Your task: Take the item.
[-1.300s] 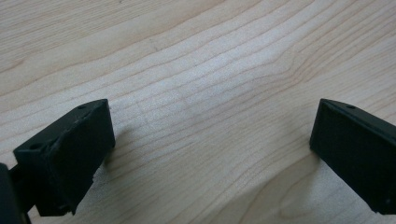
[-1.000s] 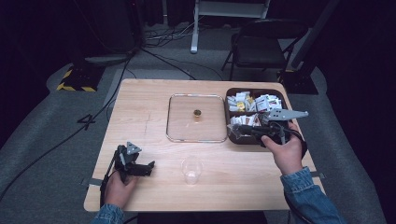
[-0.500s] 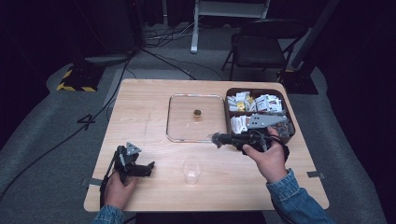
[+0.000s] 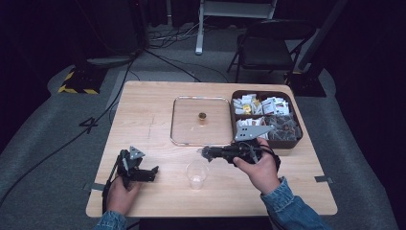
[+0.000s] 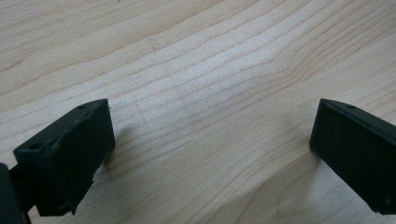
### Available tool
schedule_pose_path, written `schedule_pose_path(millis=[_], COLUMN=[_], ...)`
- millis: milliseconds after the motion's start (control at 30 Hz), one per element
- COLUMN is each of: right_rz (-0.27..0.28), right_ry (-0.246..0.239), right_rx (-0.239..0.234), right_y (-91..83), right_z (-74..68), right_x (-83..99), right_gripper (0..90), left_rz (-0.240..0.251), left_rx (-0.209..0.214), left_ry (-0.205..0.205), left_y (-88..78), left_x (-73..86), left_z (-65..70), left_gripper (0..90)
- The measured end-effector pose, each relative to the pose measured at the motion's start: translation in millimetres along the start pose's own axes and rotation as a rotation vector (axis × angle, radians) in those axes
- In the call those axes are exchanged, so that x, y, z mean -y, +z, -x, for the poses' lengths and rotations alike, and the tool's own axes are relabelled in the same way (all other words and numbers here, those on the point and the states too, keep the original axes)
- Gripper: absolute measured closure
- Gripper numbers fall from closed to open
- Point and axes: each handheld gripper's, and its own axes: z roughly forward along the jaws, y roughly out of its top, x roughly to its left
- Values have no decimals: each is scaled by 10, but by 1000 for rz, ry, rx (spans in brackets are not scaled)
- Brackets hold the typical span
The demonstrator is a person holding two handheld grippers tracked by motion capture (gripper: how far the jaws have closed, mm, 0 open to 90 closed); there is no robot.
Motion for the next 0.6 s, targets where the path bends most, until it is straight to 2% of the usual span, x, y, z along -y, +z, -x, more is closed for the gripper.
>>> schedule_pose_path(millis=[600], right_rz=[-52], right_ry=[-10], right_rx=[-48], right_y=[250], right_z=[-91], right_x=[140], right_gripper=[900], left_rz=[3], left_rx=[1], left_ry=[-3], left_y=[6], left_x=[-3], left_z=[2], left_gripper=[2])
